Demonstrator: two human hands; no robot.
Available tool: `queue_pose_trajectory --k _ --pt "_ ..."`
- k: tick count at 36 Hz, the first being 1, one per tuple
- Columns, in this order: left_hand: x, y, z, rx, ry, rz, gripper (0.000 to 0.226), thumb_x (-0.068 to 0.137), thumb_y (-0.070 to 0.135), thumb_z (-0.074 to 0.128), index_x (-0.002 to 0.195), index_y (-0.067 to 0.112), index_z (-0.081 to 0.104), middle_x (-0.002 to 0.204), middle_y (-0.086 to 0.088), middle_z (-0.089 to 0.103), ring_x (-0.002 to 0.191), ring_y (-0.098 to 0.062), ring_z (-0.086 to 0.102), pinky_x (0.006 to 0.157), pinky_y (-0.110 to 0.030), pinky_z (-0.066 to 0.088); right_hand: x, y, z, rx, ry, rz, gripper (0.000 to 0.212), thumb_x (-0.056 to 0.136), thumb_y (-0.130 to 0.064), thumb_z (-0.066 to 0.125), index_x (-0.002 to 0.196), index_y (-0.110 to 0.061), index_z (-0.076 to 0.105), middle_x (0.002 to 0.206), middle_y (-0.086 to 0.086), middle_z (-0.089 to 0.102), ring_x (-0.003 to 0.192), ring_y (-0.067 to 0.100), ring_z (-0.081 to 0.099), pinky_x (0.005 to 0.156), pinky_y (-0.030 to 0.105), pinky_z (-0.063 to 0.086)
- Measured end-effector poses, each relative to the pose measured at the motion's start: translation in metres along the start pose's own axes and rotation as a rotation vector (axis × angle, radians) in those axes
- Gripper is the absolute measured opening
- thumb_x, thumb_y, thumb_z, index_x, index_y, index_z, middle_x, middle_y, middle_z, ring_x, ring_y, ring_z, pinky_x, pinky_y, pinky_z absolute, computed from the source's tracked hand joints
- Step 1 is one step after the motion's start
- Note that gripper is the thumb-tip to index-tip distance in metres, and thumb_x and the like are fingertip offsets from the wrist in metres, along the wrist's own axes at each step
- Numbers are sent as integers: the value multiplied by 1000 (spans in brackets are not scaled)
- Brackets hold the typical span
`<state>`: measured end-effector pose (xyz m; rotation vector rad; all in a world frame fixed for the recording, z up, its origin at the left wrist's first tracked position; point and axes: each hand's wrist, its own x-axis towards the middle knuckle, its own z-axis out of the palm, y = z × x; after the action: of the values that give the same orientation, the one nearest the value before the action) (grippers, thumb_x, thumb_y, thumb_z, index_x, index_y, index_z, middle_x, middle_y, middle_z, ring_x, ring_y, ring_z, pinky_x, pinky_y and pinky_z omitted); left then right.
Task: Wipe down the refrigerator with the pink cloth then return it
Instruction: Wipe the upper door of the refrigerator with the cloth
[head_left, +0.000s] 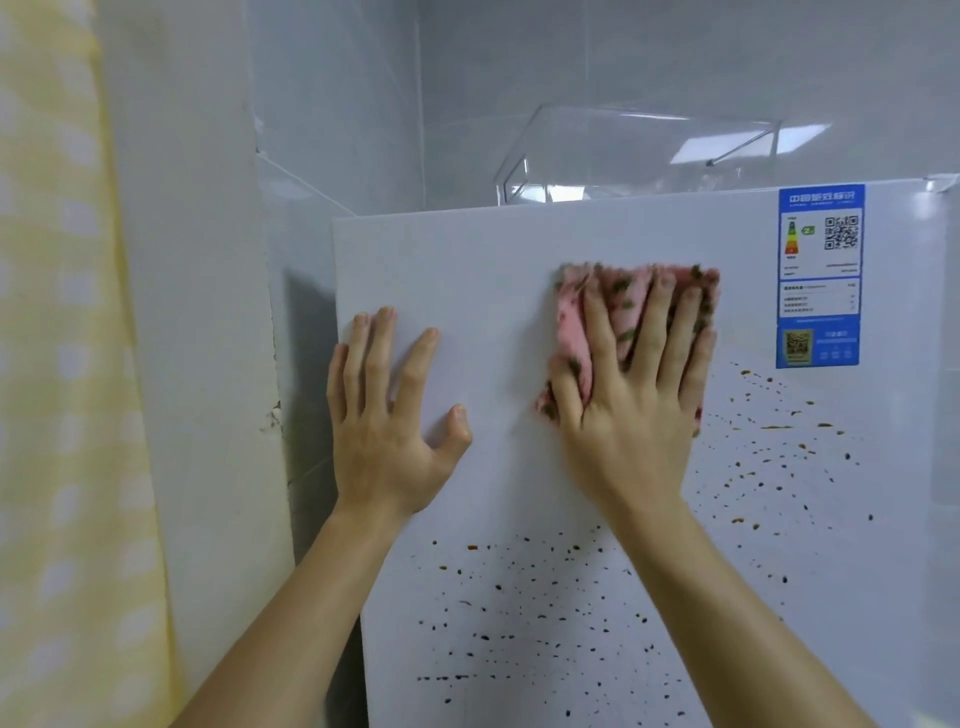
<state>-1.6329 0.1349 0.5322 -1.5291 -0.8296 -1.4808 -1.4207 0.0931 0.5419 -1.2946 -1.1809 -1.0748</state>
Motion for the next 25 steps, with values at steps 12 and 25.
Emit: queue_pose_trajectory --k 12,25 --pt "-5 10 -2 -6 -17 -46 63 95 36 54 151 8 52 164 -19 38 155 -40 30 125 -64 20 -41 17 2 -10 -33 -68 66 104 -58 45 164 -33 30 172 24 10 159 44 10 128 62 14" --pt "-8 8 3 -26 46 -21 54 98 34 51 145 9 60 160 -19 44 152 -41 36 123 -66 26 -14 20 0 12 22 -56 60 109 -54 35 164 -30 30 172 20 15 161 40 10 130 57 13"
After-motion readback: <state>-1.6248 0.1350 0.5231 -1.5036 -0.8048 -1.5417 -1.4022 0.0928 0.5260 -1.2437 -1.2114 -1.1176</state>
